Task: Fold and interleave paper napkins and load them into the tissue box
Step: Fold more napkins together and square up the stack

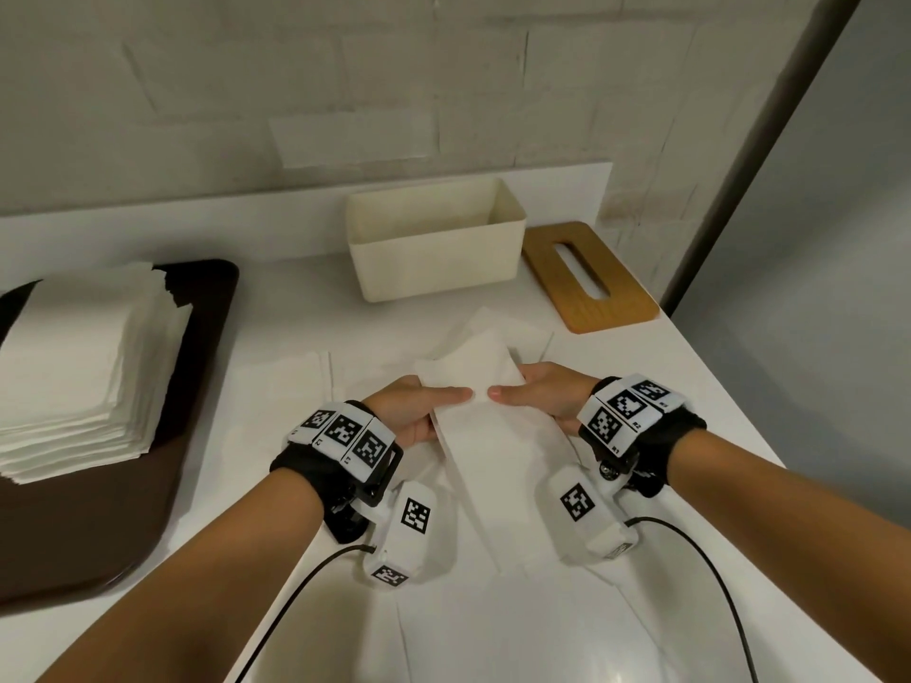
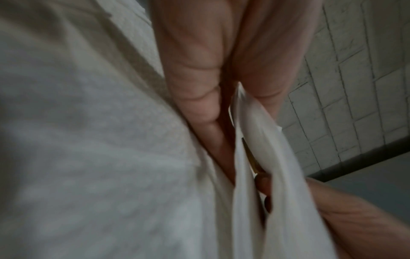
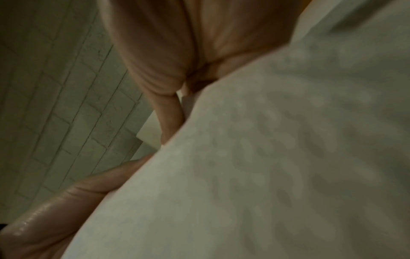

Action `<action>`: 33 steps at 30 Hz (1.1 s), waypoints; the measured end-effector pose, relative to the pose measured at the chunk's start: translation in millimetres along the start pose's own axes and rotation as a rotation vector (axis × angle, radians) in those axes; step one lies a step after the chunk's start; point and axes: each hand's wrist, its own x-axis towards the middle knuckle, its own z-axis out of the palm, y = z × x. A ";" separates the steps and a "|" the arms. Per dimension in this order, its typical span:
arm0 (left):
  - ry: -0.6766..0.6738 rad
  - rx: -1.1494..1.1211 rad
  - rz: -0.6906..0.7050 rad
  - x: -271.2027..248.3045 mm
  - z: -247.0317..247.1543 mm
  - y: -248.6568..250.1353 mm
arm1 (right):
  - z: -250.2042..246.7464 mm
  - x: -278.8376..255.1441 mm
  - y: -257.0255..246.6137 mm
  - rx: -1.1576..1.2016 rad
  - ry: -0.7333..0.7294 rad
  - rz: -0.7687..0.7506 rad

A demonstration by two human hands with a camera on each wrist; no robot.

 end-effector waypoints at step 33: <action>0.671 -0.197 0.202 -46.7 -48.7 -2.0 | -35.2 17.6 -80.6 -0.590 0.232 -0.182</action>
